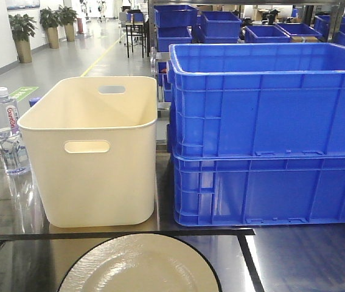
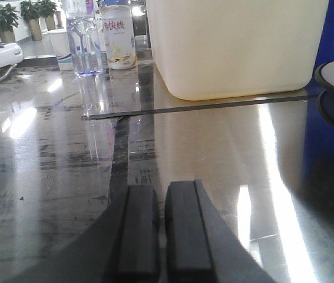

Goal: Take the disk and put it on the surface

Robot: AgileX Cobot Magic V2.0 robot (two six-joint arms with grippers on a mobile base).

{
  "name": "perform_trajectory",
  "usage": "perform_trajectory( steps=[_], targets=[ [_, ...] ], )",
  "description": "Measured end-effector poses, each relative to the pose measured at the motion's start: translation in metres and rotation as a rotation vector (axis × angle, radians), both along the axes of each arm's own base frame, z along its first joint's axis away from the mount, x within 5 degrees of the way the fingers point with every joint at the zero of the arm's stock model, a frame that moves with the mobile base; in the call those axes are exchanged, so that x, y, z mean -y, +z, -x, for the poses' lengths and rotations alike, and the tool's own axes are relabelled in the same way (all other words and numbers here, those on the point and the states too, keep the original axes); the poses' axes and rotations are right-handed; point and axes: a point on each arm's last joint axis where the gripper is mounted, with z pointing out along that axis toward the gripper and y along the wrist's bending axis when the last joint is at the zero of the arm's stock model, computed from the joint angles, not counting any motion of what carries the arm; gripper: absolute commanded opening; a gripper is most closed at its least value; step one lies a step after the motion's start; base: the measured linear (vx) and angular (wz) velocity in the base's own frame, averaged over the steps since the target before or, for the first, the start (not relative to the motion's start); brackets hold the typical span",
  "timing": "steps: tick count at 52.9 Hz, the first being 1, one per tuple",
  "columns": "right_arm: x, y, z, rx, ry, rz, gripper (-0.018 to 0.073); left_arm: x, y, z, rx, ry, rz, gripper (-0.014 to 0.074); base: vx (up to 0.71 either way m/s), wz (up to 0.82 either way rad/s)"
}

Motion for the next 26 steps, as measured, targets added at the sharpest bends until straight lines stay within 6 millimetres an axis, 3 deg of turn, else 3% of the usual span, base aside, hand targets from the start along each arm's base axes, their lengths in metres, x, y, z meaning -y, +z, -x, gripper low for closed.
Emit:
perform_trajectory(
  steps=[26],
  targets=[
    [0.0,0.0,0.0,0.0,0.0,0.001,-0.0008,0.0,0.0,0.0,0.0,0.0,0.0,0.0215,0.0,0.0]
  ],
)
